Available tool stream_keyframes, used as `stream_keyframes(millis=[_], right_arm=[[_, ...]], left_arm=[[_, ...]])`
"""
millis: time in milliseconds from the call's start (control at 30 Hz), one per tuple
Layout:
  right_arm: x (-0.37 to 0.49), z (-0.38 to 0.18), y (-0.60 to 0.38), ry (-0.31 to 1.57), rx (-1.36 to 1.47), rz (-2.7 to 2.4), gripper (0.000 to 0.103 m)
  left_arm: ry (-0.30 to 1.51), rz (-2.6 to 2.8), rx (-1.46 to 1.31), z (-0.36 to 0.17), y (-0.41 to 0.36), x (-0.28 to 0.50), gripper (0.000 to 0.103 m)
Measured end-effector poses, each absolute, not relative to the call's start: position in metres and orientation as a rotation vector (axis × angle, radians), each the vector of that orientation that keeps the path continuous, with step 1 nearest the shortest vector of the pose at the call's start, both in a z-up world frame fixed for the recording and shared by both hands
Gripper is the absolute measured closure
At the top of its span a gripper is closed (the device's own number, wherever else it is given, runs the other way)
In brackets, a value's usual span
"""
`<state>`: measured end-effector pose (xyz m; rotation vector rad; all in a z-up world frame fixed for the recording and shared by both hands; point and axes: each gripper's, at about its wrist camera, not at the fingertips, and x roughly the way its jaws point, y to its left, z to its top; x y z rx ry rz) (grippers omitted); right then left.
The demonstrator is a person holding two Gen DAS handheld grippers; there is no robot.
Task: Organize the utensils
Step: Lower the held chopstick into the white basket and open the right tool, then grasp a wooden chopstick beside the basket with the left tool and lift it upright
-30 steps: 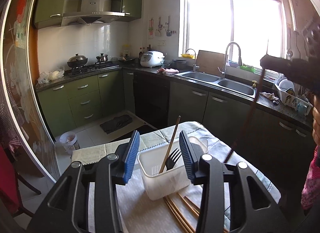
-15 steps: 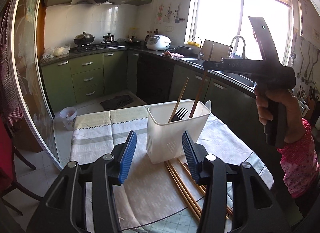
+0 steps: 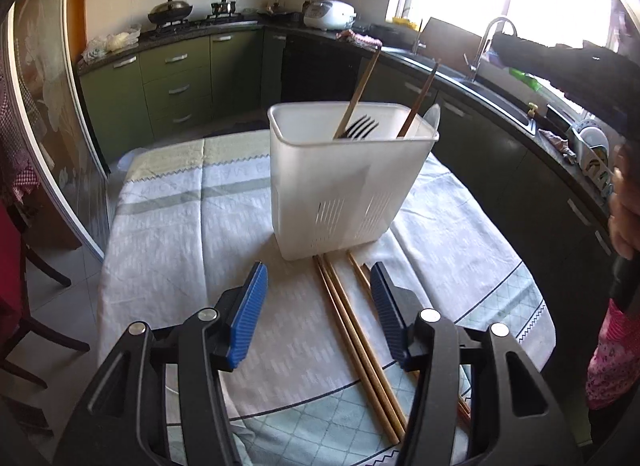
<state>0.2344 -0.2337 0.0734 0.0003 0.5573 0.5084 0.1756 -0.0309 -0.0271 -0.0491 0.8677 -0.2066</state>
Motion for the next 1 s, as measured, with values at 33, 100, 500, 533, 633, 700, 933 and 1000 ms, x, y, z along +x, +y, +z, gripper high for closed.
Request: stream_keyframes(millis=[33, 100, 500, 533, 633, 700, 933, 1000], right_arm=[[0.226, 0.068, -0.241, 0.568, 0.000, 0.514, 0.079], [0.211, 0.055, -0.254, 0.590, 0.007, 0.531, 0.079], [0.165, -0.008, -0.346, 0.672, 0.175, 0.538, 0.074], [0.162, -0.011, -0.353, 0.672, 0.188, 0.534, 0.074], [0.156, -0.016, -0.368, 0.676, 0.216, 0.524, 0.074], [0.154, -0.018, -0.373, 0.681, 0.224, 0.524, 0.074], [0.142, -0.024, -0.389, 0.682, 0.287, 0.544, 0.074], [0.140, -0.024, -0.392, 0.683, 0.307, 0.547, 0.074]], left_arm=[[0.907, -0.194, -0.052, -0.036, -0.036, 0.182, 0.052], [0.994, -0.165, -0.057, -0.057, -0.043, 0.195, 0.052], [1.212, -0.032, -0.061, -0.116, -0.057, 0.230, 0.075], [1.212, -0.031, -0.057, -0.116, -0.058, 0.231, 0.075], [1.211, -0.015, -0.036, -0.117, -0.062, 0.234, 0.075], [1.216, -0.005, -0.024, -0.119, -0.065, 0.236, 0.075], [1.247, 0.017, -0.011, -0.126, -0.070, 0.240, 0.075], [1.258, 0.019, -0.017, -0.130, -0.073, 0.242, 0.075]])
